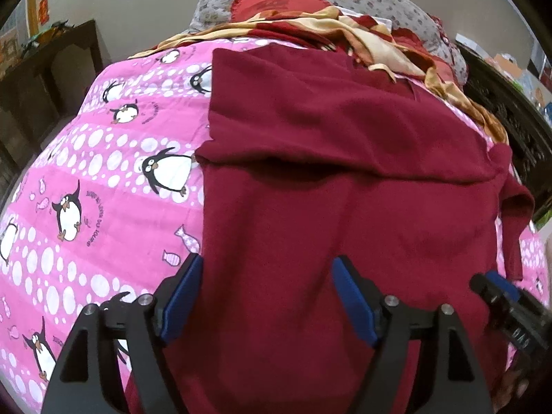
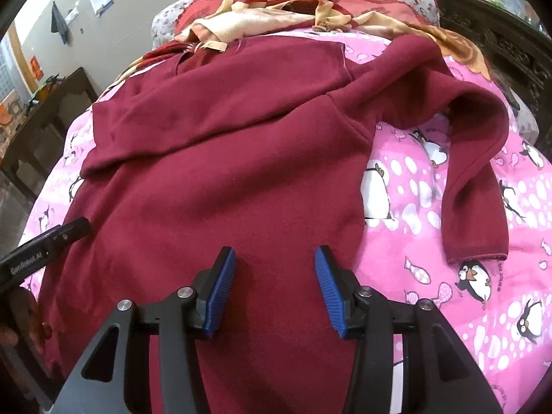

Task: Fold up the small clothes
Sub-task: 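Move the right tool toward the other sleeve of the sweater, then grasp the other sleeve with the right tool, then fold the held sleeve across the sweater body and open the right tool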

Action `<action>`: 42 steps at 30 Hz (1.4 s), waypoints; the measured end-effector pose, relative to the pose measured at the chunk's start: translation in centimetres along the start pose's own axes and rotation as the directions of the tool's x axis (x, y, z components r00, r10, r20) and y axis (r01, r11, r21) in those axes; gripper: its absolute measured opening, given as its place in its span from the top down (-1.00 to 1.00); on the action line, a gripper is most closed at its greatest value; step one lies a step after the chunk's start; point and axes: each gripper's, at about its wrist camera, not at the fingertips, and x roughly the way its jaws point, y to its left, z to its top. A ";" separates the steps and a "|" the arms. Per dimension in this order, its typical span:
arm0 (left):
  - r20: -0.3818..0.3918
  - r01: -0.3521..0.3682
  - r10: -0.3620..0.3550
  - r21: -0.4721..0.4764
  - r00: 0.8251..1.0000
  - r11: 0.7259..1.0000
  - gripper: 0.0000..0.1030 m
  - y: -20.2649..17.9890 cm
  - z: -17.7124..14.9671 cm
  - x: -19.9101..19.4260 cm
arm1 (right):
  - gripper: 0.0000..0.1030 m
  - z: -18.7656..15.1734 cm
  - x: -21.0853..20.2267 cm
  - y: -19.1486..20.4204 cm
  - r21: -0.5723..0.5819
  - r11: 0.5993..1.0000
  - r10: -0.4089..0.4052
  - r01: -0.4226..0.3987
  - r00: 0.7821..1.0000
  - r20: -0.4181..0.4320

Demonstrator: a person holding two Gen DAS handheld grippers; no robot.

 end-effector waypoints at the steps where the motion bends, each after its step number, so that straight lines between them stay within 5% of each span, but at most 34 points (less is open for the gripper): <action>1: 0.000 -0.003 0.003 0.010 1.000 1.000 -0.57 -0.2 0.0 0.0 | -0.15 0.1 -0.2 -0.2 0.009 1.000 0.011 -0.011 1.000 0.000; 5: -0.005 0.007 -0.007 -0.003 1.000 1.000 -0.57 0.0 0.2 0.0 | -0.15 1.2 -1.8 -2.6 0.085 0.995 0.039 -0.043 0.998 0.044; 13: 0.007 0.035 -0.035 -0.038 0.999 0.999 -0.58 0.2 1.2 -0.6 | -0.15 3.6 -5.4 -12.2 0.346 0.938 -0.087 0.033 0.986 0.142; 18: 0.033 0.051 -0.051 -0.008 0.998 0.999 -0.58 -0.6 1.6 -1.4 | -0.16 3.6 -5.5 -15.9 0.335 0.915 -0.264 0.227 0.962 0.071; 24: 0.029 0.066 -0.066 0.028 0.997 0.997 -0.58 -2.0 1.9 -1.4 | -0.15 1.7 -2.5 -18.1 0.341 0.909 -0.243 0.240 0.969 -0.037; 26: 0.022 0.065 -0.065 0.040 0.998 0.997 -0.58 -2.4 1.9 -1.3 | 0.03 1.0 -1.4 -18.3 0.331 0.915 -0.231 0.229 0.972 -0.035; 29: 0.018 0.058 -0.059 0.052 0.998 0.997 -0.58 -2.6 1.9 -1.2 | 0.67 0.8 -1.4 -18.4 0.343 0.921 -0.202 0.184 0.979 0.017; 36: 0.030 0.056 -0.057 0.017 0.998 0.998 -0.58 -1.5 2.5 -1.0 | 0.70 4.3 -8.8 -20.9 0.414 0.907 -0.175 0.078 0.964 0.200; 40: 0.030 0.058 -0.058 -0.002 0.998 0.998 -0.58 -0.9 2.6 -0.9 | 0.70 8.3 -15.7 -21.3 0.389 0.921 -0.161 0.012 0.922 0.353; 42: 0.034 0.059 -0.058 -0.003 0.998 0.998 -0.58 -0.7 2.7 -1.0 | 0.70 11.1 -19.7 -20.4 0.329 0.944 -0.167 0.016 0.884 0.437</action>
